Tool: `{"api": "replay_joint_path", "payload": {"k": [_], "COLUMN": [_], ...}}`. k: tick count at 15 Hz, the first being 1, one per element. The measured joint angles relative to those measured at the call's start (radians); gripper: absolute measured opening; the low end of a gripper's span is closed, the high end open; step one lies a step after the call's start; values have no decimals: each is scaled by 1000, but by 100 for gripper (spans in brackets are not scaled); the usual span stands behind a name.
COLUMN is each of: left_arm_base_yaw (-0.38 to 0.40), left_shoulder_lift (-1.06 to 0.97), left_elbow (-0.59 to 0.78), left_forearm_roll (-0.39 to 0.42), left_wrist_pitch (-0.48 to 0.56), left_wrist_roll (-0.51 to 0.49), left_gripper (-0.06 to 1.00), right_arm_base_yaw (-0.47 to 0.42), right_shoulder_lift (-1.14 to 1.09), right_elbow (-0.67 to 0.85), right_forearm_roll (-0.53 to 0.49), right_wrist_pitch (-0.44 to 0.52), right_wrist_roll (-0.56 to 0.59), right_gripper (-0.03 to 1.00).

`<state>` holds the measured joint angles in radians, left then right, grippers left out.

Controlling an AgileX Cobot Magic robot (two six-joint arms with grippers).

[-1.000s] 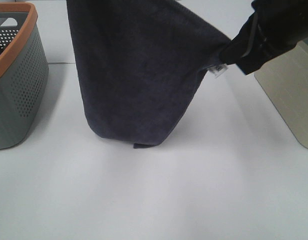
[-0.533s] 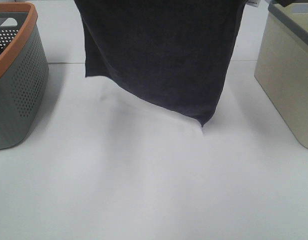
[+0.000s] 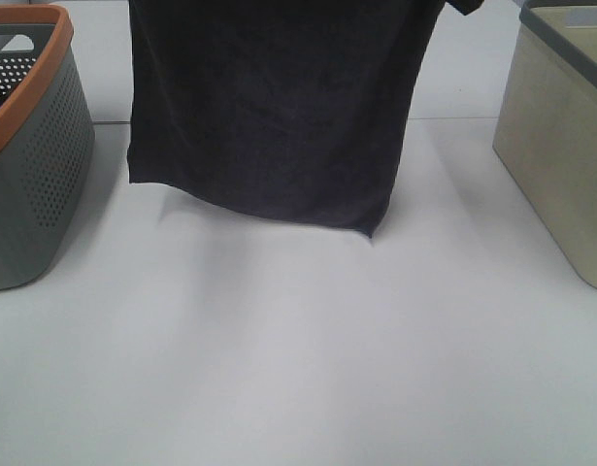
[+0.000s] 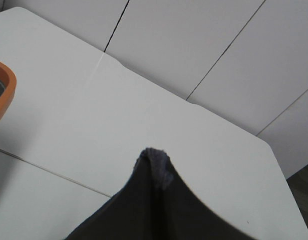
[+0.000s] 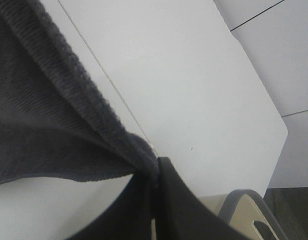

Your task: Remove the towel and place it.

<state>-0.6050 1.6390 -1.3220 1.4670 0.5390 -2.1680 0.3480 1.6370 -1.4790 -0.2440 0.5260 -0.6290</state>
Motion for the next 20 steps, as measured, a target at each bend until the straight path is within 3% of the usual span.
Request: {"api": "replay_joint_path", "payload": {"k": [3,6,9,11,14,18,20], "left_arm_base_yaw": [158,281,306,307,286,137,77], "left_shoulder_lift": [82,201,325,367,371,349,340], "left_elbow": [-5,-149,-328,-338,-172,28,108], "left_forearm_roll": [69,205,262,257,253,256,251], "left_wrist_pitch": [-205,-414,-477,-481,-507,-505,-457], "left_wrist_roll": [-147,-248,-229,-219,-145,-117,-117], "left_gripper": [0,0,0,0,0,0,0], "right_arm_base_yaw": [-16,-54,-92,-94,-94,-96,-99], "right_shoulder_lift": [149,297,385,396,356,151,81], "right_elbow": [-166,-372,-525,-513,-216,209,347], "right_forearm_roll": [12,64,136,168,193,208,225], "right_wrist_pitch": [-13,-22,-21,20,32,-135,-168], "right_wrist_roll": [0,0,0,22,44,43,42], "right_gripper": [2,2,2,2,2,2,2]}}
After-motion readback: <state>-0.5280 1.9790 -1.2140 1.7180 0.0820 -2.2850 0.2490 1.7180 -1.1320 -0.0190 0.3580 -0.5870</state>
